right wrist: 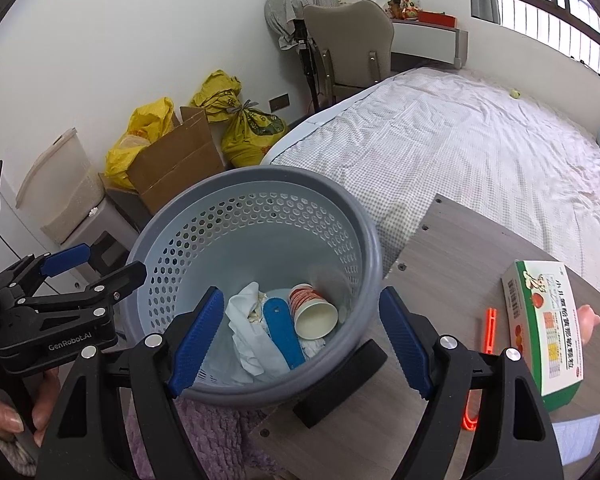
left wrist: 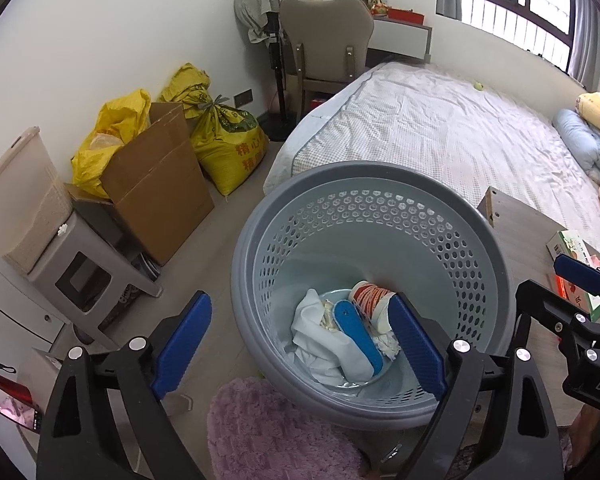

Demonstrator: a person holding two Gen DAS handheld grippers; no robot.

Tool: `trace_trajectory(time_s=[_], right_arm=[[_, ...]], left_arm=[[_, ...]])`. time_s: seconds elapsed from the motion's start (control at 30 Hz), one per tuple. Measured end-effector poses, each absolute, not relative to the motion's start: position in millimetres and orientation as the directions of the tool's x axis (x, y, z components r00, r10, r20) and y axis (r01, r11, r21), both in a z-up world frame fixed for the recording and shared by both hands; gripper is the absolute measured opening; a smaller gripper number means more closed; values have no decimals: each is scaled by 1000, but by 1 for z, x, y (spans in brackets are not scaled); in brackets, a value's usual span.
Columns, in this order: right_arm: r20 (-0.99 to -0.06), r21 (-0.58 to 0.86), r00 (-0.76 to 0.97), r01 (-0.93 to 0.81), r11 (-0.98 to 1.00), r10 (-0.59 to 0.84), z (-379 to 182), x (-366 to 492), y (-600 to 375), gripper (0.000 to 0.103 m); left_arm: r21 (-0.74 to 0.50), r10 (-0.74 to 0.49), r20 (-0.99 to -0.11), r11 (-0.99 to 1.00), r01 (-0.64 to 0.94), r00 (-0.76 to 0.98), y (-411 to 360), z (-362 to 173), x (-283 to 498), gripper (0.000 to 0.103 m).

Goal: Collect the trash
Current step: 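Withdraw both grippers from the basket back toward the table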

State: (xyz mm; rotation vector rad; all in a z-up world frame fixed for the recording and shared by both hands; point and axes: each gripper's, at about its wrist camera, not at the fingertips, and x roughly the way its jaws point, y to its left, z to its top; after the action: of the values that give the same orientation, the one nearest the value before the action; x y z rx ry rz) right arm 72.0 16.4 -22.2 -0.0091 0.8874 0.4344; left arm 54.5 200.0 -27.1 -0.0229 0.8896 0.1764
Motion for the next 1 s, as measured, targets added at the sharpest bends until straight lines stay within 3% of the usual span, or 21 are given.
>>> trace_trajectory(time_s=[1.0], right_arm=[[-764,151,622,-86,985,172,-27,10,-133,76]], left_arm=[[19,11,-780,1000,6,625,99,-25,47,88]])
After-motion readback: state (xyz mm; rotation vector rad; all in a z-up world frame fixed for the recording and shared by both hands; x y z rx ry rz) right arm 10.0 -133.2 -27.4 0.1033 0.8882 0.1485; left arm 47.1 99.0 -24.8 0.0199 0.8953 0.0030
